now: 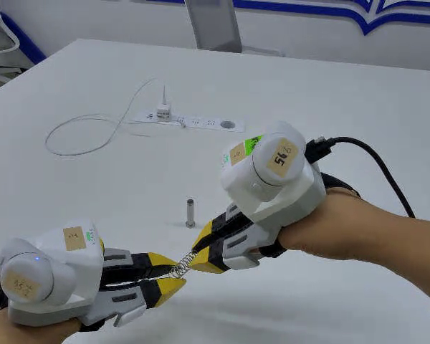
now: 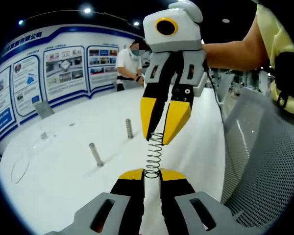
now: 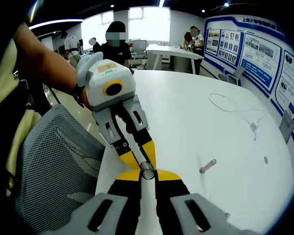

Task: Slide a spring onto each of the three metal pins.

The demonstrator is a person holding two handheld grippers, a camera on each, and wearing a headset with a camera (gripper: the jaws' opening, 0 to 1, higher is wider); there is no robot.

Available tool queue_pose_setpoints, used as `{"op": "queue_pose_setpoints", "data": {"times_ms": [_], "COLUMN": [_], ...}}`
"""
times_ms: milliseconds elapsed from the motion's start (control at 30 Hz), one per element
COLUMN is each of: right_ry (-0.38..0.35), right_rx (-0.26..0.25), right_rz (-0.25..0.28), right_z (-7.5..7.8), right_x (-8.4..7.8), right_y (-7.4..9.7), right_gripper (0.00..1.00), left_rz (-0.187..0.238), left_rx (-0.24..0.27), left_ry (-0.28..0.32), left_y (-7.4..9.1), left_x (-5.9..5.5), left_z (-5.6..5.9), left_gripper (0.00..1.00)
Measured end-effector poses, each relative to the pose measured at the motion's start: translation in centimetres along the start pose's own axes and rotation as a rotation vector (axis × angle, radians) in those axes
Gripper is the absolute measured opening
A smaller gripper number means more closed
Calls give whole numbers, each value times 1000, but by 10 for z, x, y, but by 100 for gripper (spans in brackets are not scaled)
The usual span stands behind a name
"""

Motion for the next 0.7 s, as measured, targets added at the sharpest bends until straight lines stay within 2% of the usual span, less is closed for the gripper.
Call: {"op": "queue_pose_setpoints", "data": {"times_ms": [133, 367, 567, 700], "right_ry": [8, 29, 38, 34], "right_rx": [-5, -5, -10, -22], "right_rz": [36, 57, 54, 57], "right_z": [1, 1, 4, 10], "right_x": [9, 18, 17, 17], "right_y": [-1, -4, -5, -2], "right_gripper": [11, 11, 11, 11], "left_rz": [7, 21, 22, 21], "left_rx": [-1, -7, -13, -5], "left_ry": [4, 7, 7, 25], "left_y": [-2, -8, -11, -11], "left_x": [2, 6, 7, 6], "left_z": [0, 0, 1, -1], "left_gripper": [11, 11, 12, 19]}}
Point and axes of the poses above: the centre of the closed fingertips' face, and the gripper's own axes: y roughly backward along the fingers, z roughly to its right, x roughly out of its top, the point moved 2 cm from there along y, roughly backward along the fingers, and after that the axes turned 7 degrees about z, right-handed, at the moved point
